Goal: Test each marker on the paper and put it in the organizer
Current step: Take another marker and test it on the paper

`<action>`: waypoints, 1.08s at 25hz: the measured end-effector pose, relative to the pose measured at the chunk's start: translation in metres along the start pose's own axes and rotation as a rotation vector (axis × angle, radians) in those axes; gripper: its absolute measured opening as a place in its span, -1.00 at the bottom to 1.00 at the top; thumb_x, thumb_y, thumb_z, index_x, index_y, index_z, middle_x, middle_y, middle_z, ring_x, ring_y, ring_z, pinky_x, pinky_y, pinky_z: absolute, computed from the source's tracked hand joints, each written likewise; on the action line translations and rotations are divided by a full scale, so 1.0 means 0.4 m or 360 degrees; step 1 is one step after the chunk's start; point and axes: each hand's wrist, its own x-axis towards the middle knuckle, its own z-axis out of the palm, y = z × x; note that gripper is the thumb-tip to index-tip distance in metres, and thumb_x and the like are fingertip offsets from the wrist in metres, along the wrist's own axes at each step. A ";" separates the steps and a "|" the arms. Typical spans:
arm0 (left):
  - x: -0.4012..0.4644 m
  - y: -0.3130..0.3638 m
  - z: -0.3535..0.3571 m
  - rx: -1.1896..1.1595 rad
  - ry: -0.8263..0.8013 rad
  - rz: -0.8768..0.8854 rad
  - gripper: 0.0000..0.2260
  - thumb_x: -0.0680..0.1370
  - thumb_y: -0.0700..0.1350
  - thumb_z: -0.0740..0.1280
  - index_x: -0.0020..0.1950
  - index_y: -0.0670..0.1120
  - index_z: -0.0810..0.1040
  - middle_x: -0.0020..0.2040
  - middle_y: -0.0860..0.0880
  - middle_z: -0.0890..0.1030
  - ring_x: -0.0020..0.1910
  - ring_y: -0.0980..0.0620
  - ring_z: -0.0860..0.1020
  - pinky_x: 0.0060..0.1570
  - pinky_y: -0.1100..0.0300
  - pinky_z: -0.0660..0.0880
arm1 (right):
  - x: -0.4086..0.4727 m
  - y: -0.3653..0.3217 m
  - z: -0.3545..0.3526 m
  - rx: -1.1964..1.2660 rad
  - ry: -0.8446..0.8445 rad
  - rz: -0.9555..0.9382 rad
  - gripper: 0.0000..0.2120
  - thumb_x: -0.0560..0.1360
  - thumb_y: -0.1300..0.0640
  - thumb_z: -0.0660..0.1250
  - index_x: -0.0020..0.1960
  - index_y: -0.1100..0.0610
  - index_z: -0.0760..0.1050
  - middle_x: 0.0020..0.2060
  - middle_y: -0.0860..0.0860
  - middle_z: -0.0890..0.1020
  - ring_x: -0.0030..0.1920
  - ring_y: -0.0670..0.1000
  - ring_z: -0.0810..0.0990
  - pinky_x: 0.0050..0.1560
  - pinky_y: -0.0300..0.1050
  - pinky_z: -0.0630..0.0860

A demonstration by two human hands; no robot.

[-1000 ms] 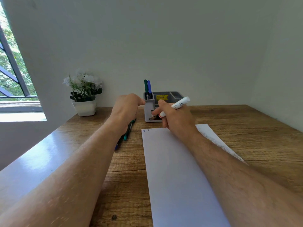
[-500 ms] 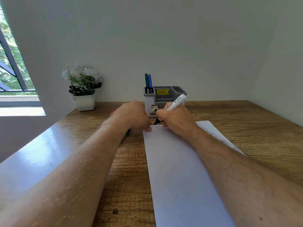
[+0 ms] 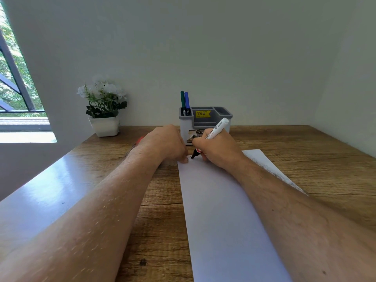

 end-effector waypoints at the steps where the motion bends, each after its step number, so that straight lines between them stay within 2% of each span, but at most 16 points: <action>1: 0.001 0.000 0.000 0.0000 -0.0001 0.0002 -0.65 0.41 0.00 0.54 0.18 0.00 0.67 0.17 0.00 0.62 0.18 -0.03 0.54 0.23 0.01 0.48 | 0.000 0.002 0.002 -0.0020 0.0007 -0.0004 -0.74 0.42 -0.02 0.38 0.01 0.12 0.52 -0.22 0.00 0.60 -0.24 -0.07 0.57 -0.39 -0.33 0.37; 4: 0.005 -0.001 0.002 -0.0002 -0.0005 -0.0004 -0.64 0.40 0.00 0.54 0.18 0.00 0.66 0.17 0.00 0.62 0.17 -0.03 0.54 0.23 0.01 0.48 | 0.001 0.004 0.006 -0.0058 0.0032 -0.0017 -0.75 0.44 -0.04 0.37 0.01 0.10 0.52 -0.22 -0.02 0.61 -0.26 -0.09 0.57 -0.41 -0.36 0.34; 8: 0.009 -0.003 0.006 -0.0019 0.0007 -0.0014 -0.65 0.40 0.00 0.54 0.17 -0.01 0.67 0.15 0.00 0.62 0.16 -0.04 0.55 0.22 0.00 0.49 | 0.005 0.002 0.003 -0.0027 0.0049 -0.0011 -0.76 0.42 -0.01 0.38 0.00 0.10 0.50 -0.27 -0.06 0.52 -0.25 -0.07 0.55 -0.43 -0.36 0.35; 11: 0.011 -0.003 0.006 -0.0018 0.0001 -0.0018 -0.65 0.40 0.00 0.54 0.16 0.00 0.67 0.15 0.00 0.63 0.17 -0.03 0.55 0.21 0.01 0.49 | 0.003 0.004 0.007 -0.0042 0.0056 -0.0003 -0.74 0.43 -0.04 0.39 0.02 0.09 0.49 -0.24 -0.05 0.55 -0.24 -0.07 0.56 -0.42 -0.34 0.34; 17: 0.010 -0.006 0.005 -0.0023 -0.0004 -0.0005 -0.66 0.41 -0.01 0.53 0.17 0.00 0.67 0.17 0.00 0.62 0.18 -0.03 0.54 0.20 0.04 0.48 | 0.004 0.001 0.005 -0.0035 0.0099 -0.0009 -0.75 0.41 -0.04 0.40 0.00 0.07 0.50 -0.25 -0.10 0.52 -0.27 -0.09 0.54 -0.48 -0.42 0.31; 20: 0.008 -0.004 0.003 -0.0030 -0.0014 -0.0001 -0.68 0.42 -0.02 0.53 0.17 0.01 0.67 0.18 -0.01 0.62 0.19 -0.03 0.53 0.21 0.03 0.47 | 0.002 0.001 0.006 -0.0034 0.0042 -0.0026 -0.70 0.40 -0.03 0.39 0.04 0.11 0.52 -0.23 -0.07 0.53 -0.23 -0.07 0.55 -0.43 -0.38 0.34; 25: 0.003 -0.005 0.001 -0.0088 -0.0006 0.0012 -0.76 0.42 -0.04 0.54 0.07 0.05 0.70 0.11 0.02 0.63 0.14 -0.01 0.54 0.11 0.08 0.47 | 0.000 -0.002 -0.007 0.0041 0.0150 0.0069 -0.72 0.39 -0.03 0.42 0.01 0.08 0.47 -0.25 -0.12 0.49 -0.27 -0.12 0.51 -0.46 -0.35 0.32; 27: 0.005 -0.010 0.000 -0.0191 0.0032 -0.0004 -0.82 0.42 -0.05 0.53 0.02 0.06 0.71 0.05 0.03 0.64 0.06 0.02 0.55 0.00 0.12 0.48 | -0.001 -0.002 -0.012 0.0071 0.0119 0.0055 -0.80 0.40 0.00 0.41 -0.09 0.07 0.47 -0.29 -0.10 0.50 -0.31 -0.12 0.50 -0.54 -0.38 0.32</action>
